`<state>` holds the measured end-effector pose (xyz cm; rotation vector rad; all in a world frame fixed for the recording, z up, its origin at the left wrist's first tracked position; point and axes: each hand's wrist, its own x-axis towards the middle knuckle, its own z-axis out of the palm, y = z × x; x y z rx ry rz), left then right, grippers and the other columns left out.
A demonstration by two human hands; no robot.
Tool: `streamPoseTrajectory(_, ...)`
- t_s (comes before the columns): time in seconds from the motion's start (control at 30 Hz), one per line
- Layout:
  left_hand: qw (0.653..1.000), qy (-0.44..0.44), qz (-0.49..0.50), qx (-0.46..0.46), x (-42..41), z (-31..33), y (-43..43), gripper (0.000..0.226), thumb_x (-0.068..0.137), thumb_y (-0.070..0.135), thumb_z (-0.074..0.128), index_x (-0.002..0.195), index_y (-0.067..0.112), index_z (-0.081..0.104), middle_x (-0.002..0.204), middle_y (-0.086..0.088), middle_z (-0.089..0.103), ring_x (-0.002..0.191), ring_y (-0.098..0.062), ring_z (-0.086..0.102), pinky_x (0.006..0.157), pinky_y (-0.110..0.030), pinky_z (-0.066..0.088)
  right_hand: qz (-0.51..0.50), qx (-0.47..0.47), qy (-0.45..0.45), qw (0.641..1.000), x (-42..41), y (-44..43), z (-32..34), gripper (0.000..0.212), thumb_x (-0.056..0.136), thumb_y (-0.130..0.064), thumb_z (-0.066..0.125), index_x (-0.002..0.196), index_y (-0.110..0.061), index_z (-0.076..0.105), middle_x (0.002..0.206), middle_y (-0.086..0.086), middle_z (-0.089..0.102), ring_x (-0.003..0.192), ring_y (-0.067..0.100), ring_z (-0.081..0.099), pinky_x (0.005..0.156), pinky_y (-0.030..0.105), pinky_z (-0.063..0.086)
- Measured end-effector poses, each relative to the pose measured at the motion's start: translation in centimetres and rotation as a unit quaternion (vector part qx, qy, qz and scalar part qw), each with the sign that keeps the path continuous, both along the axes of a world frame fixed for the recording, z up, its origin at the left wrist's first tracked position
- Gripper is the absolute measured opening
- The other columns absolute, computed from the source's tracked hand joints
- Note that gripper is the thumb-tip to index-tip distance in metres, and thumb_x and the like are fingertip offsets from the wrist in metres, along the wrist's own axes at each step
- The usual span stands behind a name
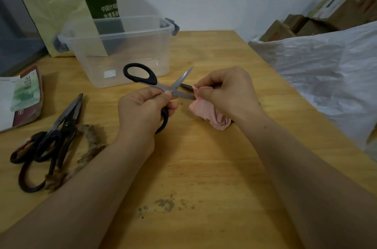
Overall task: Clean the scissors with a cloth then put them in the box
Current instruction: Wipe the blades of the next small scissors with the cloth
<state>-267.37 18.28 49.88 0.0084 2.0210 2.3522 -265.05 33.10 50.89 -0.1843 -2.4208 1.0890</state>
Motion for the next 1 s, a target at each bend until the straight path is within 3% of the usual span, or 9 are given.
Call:
streamPoseTrajectory(0.1, 1.000, 0.005, 0.001, 0.009, 0.2, 0.0, 0.0, 0.006, 0.085, 0.001, 0.064, 0.082, 0.005, 0.068, 0.071, -0.011, 0.068, 0.056, -0.010, 0.064, 0.060, -0.021, 0.057, 0.026, -0.030, -0.025, 0.999, 0.1, -0.4, 0.0, 0.010, 0.082, -0.018, 0.073, 0.074, -0.024, 0.074, 0.071, -0.013, 0.066, 0.076, 0.008, 0.065, 0.076, 0.032, 0.055)
streamPoseTrajectory(0.2, 1.000, 0.009, 0.012, 0.017, 0.1, -0.1, -0.1, 0.012, 0.085, 0.002, 0.064, 0.081, 0.013, 0.067, 0.068, -0.006, 0.068, 0.062, -0.012, 0.065, 0.061, -0.020, 0.057, 0.067, -0.025, -0.080, 0.994, 0.1, -0.8, 0.1, 0.006, 0.080, -0.020, 0.075, 0.076, -0.024, 0.074, 0.075, -0.007, 0.070, 0.081, 0.011, 0.066, 0.081, 0.035, 0.055)
streamPoseTrajectory(0.33, 1.000, -0.003, 0.013, 0.027, -0.2, -0.1, 0.0, 0.008, 0.086, 0.002, 0.064, 0.091, 0.008, 0.066, 0.081, -0.009, 0.070, 0.072, -0.016, 0.069, 0.062, -0.019, 0.056, 0.009, -0.035, -0.046, 0.998, 0.2, 0.3, 0.8, 0.012, 0.082, -0.020, 0.072, 0.073, -0.026, 0.072, 0.075, -0.011, 0.068, 0.079, 0.008, 0.065, 0.078, 0.032, 0.055)
streamPoseTrajectory(0.43, 0.999, -0.013, 0.003, 0.037, -0.1, 0.1, 0.2, 0.007, 0.087, 0.001, 0.062, 0.089, 0.007, 0.065, 0.084, -0.013, 0.070, 0.073, -0.019, 0.071, 0.061, -0.021, 0.057, -0.058, 0.064, 0.002, 0.996, 0.6, 1.1, 1.6, 0.009, 0.089, -0.024, 0.064, 0.091, -0.022, 0.073, 0.090, -0.006, 0.070, 0.090, 0.010, 0.063, 0.082, 0.032, 0.051)
streamPoseTrajectory(0.57, 0.999, 0.018, 0.012, 0.028, 0.0, 0.4, -0.1, 0.013, 0.089, 0.001, 0.059, 0.083, 0.010, 0.064, 0.084, -0.009, 0.070, 0.070, -0.015, 0.071, 0.063, -0.021, 0.058, -0.104, 0.150, -0.019, 0.983, 0.7, 2.5, 2.2, 0.016, 0.094, -0.024, 0.058, 0.102, -0.020, 0.072, 0.103, 0.000, 0.068, 0.098, 0.017, 0.060, 0.086, 0.037, 0.049)
streamPoseTrajectory(0.73, 0.998, 0.054, -0.014, -0.001, 0.0, 0.2, -0.1, 0.014, 0.090, 0.001, 0.058, 0.085, 0.010, 0.066, 0.081, -0.004, 0.071, 0.073, -0.014, 0.071, 0.068, -0.024, 0.058, -0.039, 0.053, 0.057, 0.996, 0.5, 1.1, 1.5, 0.010, 0.089, -0.019, 0.065, 0.092, -0.021, 0.074, 0.089, -0.010, 0.065, 0.086, 0.001, 0.055, 0.078, 0.013, 0.043)
streamPoseTrajectory(0.83, 0.996, 0.080, -0.031, -0.020, 0.1, 0.0, 0.2, 0.010, 0.089, -0.001, 0.058, 0.090, 0.004, 0.067, 0.081, -0.008, 0.072, 0.073, -0.017, 0.071, 0.068, -0.025, 0.059, 0.035, 0.013, 0.075, 0.997, 0.3, -0.7, 0.5, 0.012, 0.087, -0.017, 0.067, 0.084, -0.026, 0.074, 0.084, -0.010, 0.068, 0.079, 0.003, 0.061, 0.078, 0.026, 0.052)
streamPoseTrajectory(0.9, 0.994, 0.095, -0.036, -0.027, 0.1, -0.1, 0.4, 0.012, 0.089, -0.003, 0.058, 0.087, 0.006, 0.067, 0.079, -0.009, 0.071, 0.073, -0.018, 0.070, 0.066, -0.026, 0.059, 0.081, 0.035, 0.100, 0.991, -0.1, -1.5, 0.0, 0.008, 0.085, -0.017, 0.069, 0.088, -0.020, 0.075, 0.089, -0.004, 0.069, 0.086, 0.010, 0.064, 0.081, 0.036, 0.052)
streamPoseTrajectory(1.0, 0.994, 0.101, -0.045, -0.020, 0.2, -0.2, 0.4, 0.017, 0.088, -0.004, 0.058, 0.080, 0.009, 0.067, 0.072, -0.006, 0.070, 0.070, -0.016, 0.070, 0.063, -0.024, 0.058, 0.113, 0.057, 0.122, 0.984, -0.7, -1.9, -0.6, 0.009, 0.083, -0.011, 0.069, 0.089, -0.011, 0.075, 0.092, 0.003, 0.067, 0.089, 0.018, 0.063, 0.083, 0.040, 0.051)
